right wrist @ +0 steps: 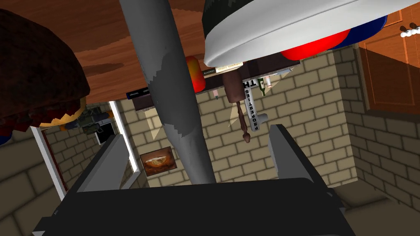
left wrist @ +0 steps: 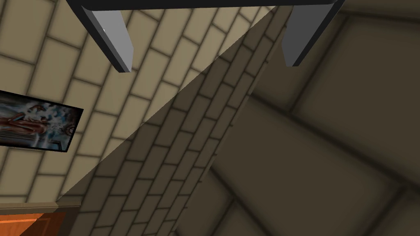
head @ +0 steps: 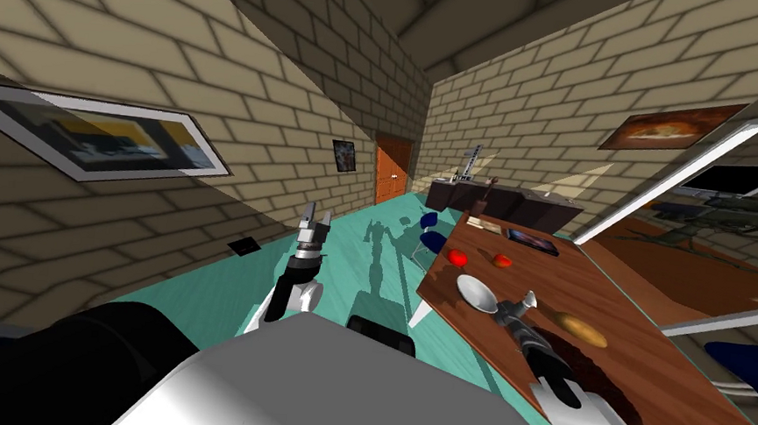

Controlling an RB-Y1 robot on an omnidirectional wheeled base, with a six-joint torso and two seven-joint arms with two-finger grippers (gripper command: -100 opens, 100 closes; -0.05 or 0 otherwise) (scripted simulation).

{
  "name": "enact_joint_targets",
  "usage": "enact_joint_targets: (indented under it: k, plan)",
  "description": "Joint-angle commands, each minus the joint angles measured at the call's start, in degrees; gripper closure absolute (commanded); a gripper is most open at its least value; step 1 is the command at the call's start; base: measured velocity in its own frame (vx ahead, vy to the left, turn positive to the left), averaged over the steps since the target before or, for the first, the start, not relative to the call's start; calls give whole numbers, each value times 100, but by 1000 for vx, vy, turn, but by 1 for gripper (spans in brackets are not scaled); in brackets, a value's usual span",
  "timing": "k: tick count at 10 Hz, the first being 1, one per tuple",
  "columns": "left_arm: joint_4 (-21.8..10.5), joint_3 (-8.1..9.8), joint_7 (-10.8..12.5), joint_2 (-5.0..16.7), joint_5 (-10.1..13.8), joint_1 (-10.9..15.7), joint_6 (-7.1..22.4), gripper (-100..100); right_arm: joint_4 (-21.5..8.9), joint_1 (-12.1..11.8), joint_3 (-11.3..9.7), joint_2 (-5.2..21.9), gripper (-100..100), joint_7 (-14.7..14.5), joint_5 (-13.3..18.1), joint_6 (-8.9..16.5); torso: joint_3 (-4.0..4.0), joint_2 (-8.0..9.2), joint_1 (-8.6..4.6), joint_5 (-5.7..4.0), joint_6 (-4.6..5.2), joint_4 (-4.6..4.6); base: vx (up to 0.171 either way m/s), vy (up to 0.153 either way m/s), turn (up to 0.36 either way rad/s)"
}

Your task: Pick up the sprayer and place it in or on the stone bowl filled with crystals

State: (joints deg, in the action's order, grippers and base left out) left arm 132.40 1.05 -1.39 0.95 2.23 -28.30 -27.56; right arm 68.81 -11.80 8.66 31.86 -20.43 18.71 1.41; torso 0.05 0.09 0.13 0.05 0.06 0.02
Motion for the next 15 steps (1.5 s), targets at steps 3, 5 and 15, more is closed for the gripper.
enact_joint_targets:
  k: [3, 5, 15]
  plan:
    - [0, 0, 0, 0, 0, 0, 0, 0, -553, 157, 102, 300, -100, -180, 189, 103, -2, -3, 4, 1, -1, -1, 21, 56, 97]
    - [0, 0, 0, 0, 0, 0, 0, 0, -772, 221, 143, 442, -100, -260, 274, 174, -2, -3, 7, 2, -1, -1, 17, 57, 89]
    - [0, 1, 0, 1, 0, 0, 0, 0, -978, 376, 257, 314, 100, -421, 490, 201, -3, -4, -23, -6, 2, -2, 28, -9, 8]
